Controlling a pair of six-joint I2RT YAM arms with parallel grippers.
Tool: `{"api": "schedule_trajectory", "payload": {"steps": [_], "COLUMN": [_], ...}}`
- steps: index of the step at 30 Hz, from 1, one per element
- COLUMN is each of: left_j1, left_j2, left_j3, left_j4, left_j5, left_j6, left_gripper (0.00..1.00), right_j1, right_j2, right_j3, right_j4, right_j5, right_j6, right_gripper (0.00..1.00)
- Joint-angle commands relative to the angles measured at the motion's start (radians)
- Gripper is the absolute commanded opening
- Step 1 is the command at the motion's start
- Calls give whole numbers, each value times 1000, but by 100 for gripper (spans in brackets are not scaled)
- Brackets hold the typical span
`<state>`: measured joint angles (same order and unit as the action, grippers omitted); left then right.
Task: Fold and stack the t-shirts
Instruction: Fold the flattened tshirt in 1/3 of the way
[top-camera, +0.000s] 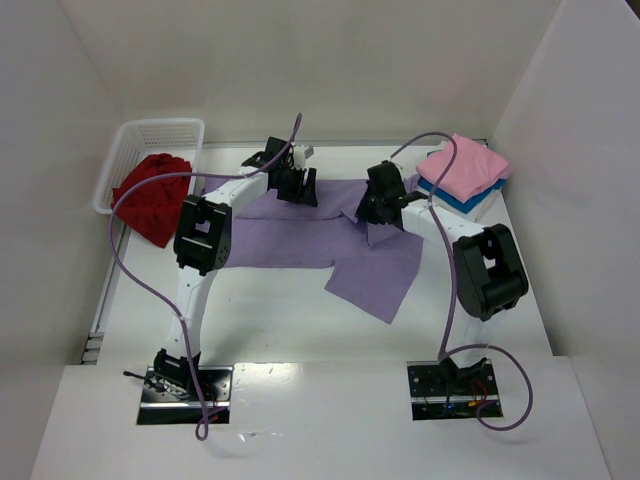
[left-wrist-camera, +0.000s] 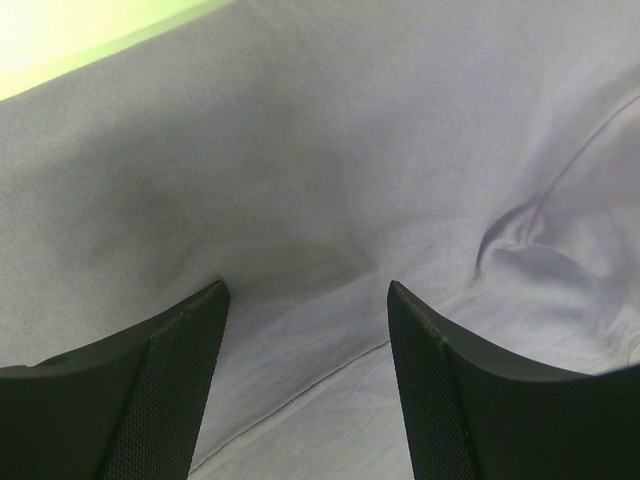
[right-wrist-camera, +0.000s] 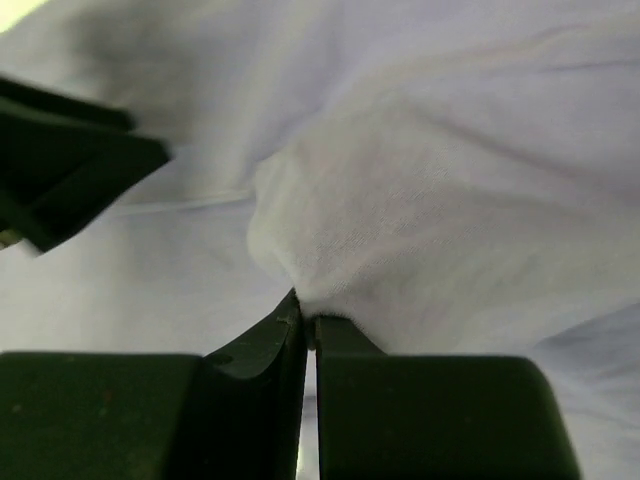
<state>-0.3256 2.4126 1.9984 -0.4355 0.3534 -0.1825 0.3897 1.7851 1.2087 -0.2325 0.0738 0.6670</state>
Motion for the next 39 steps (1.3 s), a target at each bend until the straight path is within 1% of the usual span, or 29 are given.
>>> {"api": "schedule_trajectory", "payload": {"steps": [1, 3, 5, 6, 7, 10, 11, 13, 14, 16, 18, 19, 24, 31, 35, 38, 39], "left_j1": [-1, -1, -1, -1, -1, -1, -1, -1, -1, -1, -1, -1, -1, -1, -1, -1, -1], "left_j2": [91, 91, 91, 91, 91, 91, 100, 100, 100, 100, 100, 100, 100, 100, 100, 100, 100], "left_j3": [-26, -26, -26, -26, -26, -16, -16, -16, -16, -16, -16, -16, -16, -7, -7, -7, -7], "left_j4": [-78, -78, -78, -78, -78, -78, -78, -78, -78, -88, -88, -88, -88, -88, -88, -97, -97], "left_j5": [-14, -14, -14, -14, -14, -14, -14, -14, -14, -14, -14, -14, -14, -5, -5, -5, -5], "left_j6": [29, 29, 29, 29, 29, 29, 29, 29, 29, 29, 29, 29, 29, 29, 29, 29, 29], "left_gripper": [74, 74, 74, 74, 74, 74, 74, 74, 74, 74, 74, 74, 74, 74, 74, 74, 74], "right_j1": [32, 54, 77, 95, 104, 113, 113, 113, 113, 113, 113, 113, 94, 49, 26, 14, 14], "right_j2": [-46, -33, 2, 11, 20, 54, 54, 54, 54, 28, 17, 1, -67, -99, -86, -59, -59], "right_j3": [-35, -44, -44, -44, -44, -23, -23, -23, -14, -14, -14, -14, -23, -57, -57, -66, -66], "right_j4": [19, 9, -13, -22, -31, -74, -83, -96, -112, -123, -133, -149, -185, -206, -240, -251, -251], "right_j5": [-46, -68, -68, -68, -57, -33, -22, 6, 48, 89, 139, 156, 213, 262, 291, 291, 291], "right_j6": [59, 68, 68, 68, 68, 57, 48, 39, 39, 29, 10, 9, -9, 2, 11, 20, 20], "right_gripper": [7, 8, 12, 12, 17, 27, 35, 43, 49, 59, 65, 66, 66, 67, 58, 55, 51]}}
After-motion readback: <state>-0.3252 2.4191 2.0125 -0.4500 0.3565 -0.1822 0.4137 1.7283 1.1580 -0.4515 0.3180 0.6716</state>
